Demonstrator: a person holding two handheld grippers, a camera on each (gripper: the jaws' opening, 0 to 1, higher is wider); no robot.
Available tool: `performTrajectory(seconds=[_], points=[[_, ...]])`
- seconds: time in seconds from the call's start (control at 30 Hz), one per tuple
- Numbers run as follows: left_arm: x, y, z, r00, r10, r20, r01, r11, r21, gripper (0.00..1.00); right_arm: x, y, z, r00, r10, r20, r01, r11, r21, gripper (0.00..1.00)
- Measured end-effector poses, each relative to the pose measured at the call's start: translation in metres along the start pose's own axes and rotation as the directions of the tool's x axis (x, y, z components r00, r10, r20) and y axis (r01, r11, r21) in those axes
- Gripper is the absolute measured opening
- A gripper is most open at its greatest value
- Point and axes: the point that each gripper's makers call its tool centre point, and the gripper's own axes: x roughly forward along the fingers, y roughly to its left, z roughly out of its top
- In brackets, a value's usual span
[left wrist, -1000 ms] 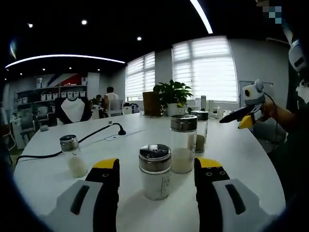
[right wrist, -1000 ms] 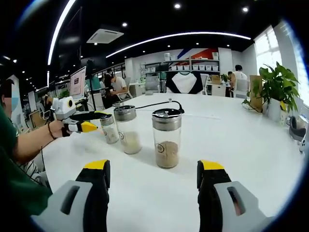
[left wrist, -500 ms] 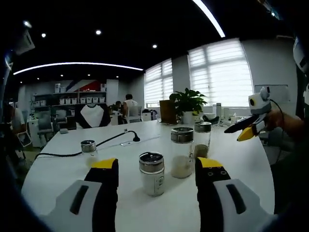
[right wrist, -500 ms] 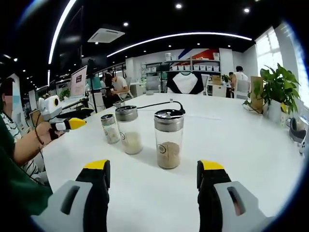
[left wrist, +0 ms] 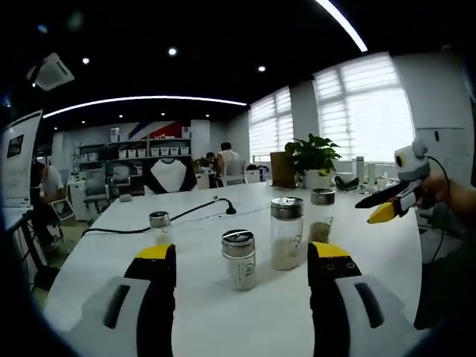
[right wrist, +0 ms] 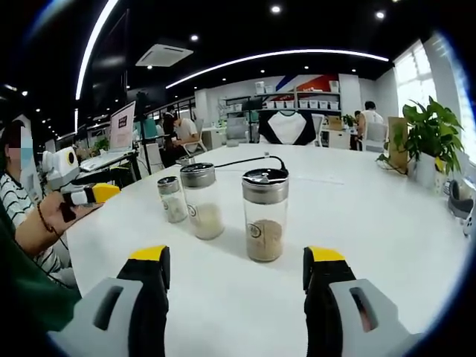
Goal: Rotate the seasoning bottle until the label or dispensing opening points toward the visible target arrow and the bottle remains upright within the marked orientation range
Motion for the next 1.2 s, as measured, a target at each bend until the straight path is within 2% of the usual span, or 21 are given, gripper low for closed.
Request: performTrajectory(seconds=[0.07,0.2,0.33,0.47,0.63,0.7,0.83,1.0,1.07,1.2], points=[[-0.002,0.002,0.003,1.000,0.022,0.008,-0.022,1.000,-0.001,0.76,0.000,0.001,-0.001,1.000,0.002,0.000,-0.002,1.000,0.002,0.74],[-0.008,0.009,0.012,0.998,0.043,0.056,-0.038,0.995,-0.092,0.78,0.000,0.000,-0.004,1.000,0.005,-0.006,-0.005,1.000,0.004,0.74],[-0.010,0.016,0.017,0.996,0.065,0.061,-0.061,0.996,-0.063,0.78,-0.001,-0.005,-0.004,1.000,-0.009,-0.002,0.009,1.000,0.013,0.74],[-0.011,0.017,0.021,0.995,0.071,0.073,-0.066,0.995,-0.075,0.79,-0.002,-0.006,-0.002,1.000,-0.012,0.006,0.012,1.000,0.015,0.74],[-0.010,0.024,0.016,0.994,0.108,0.023,-0.107,0.994,-0.022,0.79,-0.003,-0.003,-0.001,1.000,-0.008,0.009,0.008,1.000,0.014,0.74],[-0.009,0.025,0.020,0.993,0.109,0.033,-0.109,0.994,-0.001,0.79,-0.004,-0.003,-0.001,1.000,-0.008,0.012,0.008,1.000,0.014,0.74],[-0.007,0.030,0.027,0.993,0.112,0.049,-0.110,0.994,-0.026,0.79,-0.004,-0.005,-0.001,1.000,-0.016,0.011,0.016,1.000,0.017,0.73],[-0.002,0.034,0.031,0.993,0.110,0.051,-0.110,0.994,-0.010,0.79,-0.006,-0.006,0.000,1.000,-0.019,0.017,0.019,1.000,0.015,0.73],[0.005,0.036,0.028,0.995,0.096,0.022,-0.094,0.994,-0.055,0.79,-0.006,-0.008,0.001,0.999,-0.027,0.017,0.027,1.000,0.015,0.73],[0.013,0.044,0.035,0.994,0.093,0.057,-0.088,0.993,-0.084,0.79,-0.009,-0.010,0.003,0.999,-0.035,0.029,0.035,0.999,0.019,0.73]])
